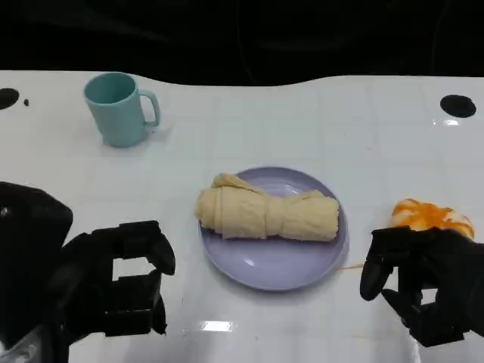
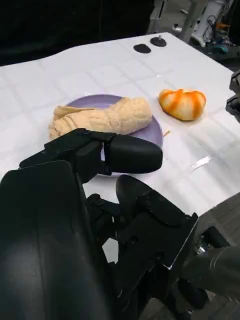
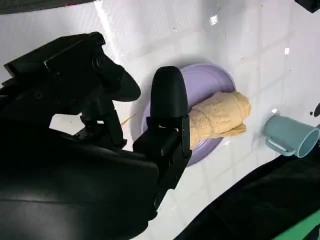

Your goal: Grasp the towel on the left side of the plate with the left hand and place it into the plate.

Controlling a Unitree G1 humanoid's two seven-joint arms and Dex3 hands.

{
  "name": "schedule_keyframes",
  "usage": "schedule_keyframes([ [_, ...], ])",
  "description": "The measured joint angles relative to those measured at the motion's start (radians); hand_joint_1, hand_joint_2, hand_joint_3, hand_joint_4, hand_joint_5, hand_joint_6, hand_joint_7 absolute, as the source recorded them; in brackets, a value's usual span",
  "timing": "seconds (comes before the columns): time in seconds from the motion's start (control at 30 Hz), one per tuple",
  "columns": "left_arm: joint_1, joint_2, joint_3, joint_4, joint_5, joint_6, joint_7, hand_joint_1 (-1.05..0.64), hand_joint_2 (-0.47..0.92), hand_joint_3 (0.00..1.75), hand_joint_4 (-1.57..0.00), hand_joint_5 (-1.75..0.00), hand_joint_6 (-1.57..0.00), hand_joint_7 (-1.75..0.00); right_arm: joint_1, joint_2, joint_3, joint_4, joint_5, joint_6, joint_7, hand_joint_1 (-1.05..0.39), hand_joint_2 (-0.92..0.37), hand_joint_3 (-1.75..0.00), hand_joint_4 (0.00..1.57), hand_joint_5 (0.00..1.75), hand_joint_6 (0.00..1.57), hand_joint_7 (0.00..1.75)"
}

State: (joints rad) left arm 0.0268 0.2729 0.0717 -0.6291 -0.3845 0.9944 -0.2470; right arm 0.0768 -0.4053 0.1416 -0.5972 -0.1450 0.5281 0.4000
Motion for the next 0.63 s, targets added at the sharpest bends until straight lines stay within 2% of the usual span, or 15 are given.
schedule_keyframes([
  [0.63,-0.011,0.016,-0.045,0.023,0.041,-0.025,0.0,-0.02,0.4,1.49,-0.9,-1.75,-0.78,-1.68,0.009,0.001,-0.01,0.003,0.002,-0.012,-0.001,0.02,-0.56,-1.1,0.74,1.75,0.7,1.44],
])
